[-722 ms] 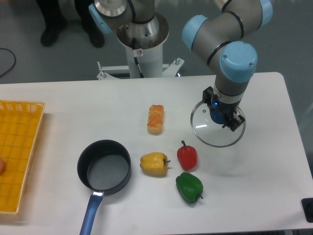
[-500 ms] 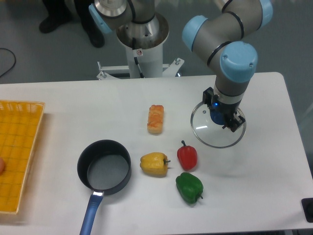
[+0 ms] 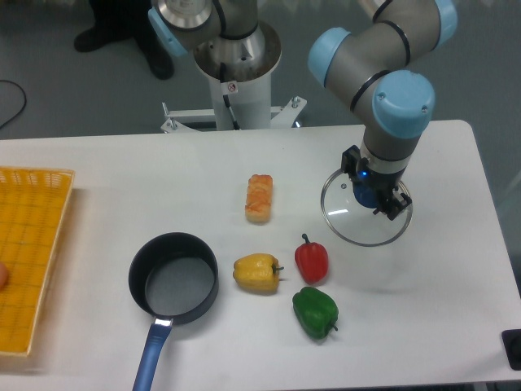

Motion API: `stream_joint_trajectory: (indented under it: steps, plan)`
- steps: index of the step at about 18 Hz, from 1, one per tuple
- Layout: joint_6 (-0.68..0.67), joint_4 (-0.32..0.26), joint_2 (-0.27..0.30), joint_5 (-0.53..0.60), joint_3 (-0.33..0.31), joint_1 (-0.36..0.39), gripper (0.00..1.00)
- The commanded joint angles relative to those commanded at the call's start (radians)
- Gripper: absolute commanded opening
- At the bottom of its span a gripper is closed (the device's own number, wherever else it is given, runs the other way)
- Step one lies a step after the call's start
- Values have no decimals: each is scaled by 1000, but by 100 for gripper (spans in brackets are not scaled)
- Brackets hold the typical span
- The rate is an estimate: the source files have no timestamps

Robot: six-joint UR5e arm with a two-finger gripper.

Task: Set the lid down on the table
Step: 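Carry the glass lid held by its blue knob toward the table corner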

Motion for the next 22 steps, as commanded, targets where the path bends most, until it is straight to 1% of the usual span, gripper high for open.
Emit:
stream_joint_trajectory:
  steps: [5, 6, 9, 11, 13, 22]
  plan:
    - [38, 9, -21, 0, 3, 26, 56]
    - [51, 15, -26, 0, 3, 31, 56]
    - [69, 57, -48, 0, 2, 40, 56]
    - [83, 61, -55, 0, 2, 46, 56]
    - [126, 66, -64, 0, 2, 54, 56]
    - [155, 121, -115, 0, 0, 68, 56]
